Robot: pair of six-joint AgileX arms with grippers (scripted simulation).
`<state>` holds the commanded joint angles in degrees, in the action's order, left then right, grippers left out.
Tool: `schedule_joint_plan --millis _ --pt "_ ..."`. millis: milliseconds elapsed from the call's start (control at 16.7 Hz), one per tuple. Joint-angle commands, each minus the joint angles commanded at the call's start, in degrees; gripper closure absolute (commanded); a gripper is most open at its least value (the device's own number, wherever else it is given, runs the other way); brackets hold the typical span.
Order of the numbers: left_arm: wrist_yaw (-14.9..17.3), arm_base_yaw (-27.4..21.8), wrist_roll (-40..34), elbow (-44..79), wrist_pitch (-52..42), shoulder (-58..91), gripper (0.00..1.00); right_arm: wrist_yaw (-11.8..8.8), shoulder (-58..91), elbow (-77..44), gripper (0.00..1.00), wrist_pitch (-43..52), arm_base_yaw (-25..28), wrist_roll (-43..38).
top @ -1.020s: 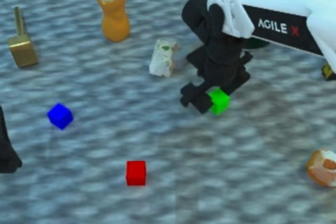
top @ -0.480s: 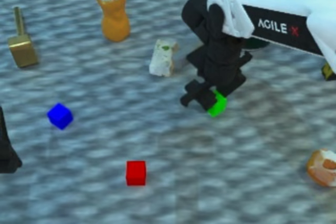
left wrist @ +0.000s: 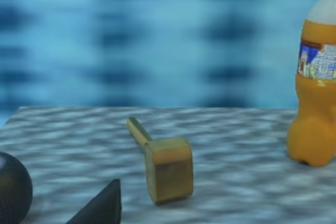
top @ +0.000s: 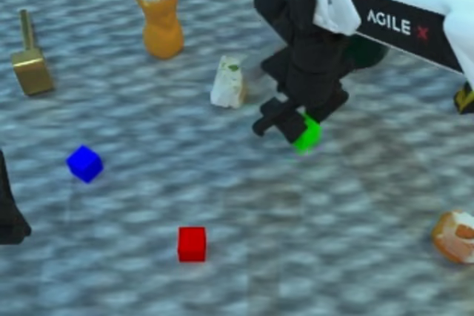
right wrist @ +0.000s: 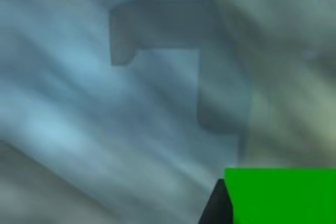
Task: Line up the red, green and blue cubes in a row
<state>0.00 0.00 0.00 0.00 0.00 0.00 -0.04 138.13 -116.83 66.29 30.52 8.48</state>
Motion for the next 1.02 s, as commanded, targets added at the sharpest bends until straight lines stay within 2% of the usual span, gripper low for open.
schedule_joint_plan --millis 240,600,780,1020 --pt "0.0 0.0 0.0 0.0 0.0 0.0 0.0 0.0 -1.3 -5.7 1.0 7.3 0.0 -0.2" --pt "0.0 0.0 0.0 0.0 0.0 0.0 0.0 0.0 -1.6 -5.6 1.0 7.5 0.1 -1.0" --pt "0.0 0.0 0.0 0.0 0.0 0.0 0.0 0.2 -3.7 -3.0 1.0 6.7 2.1 -6.6" --pt "0.0 0.0 0.0 0.0 0.0 0.0 0.0 0.6 -8.5 3.8 1.0 5.0 6.6 -20.0"
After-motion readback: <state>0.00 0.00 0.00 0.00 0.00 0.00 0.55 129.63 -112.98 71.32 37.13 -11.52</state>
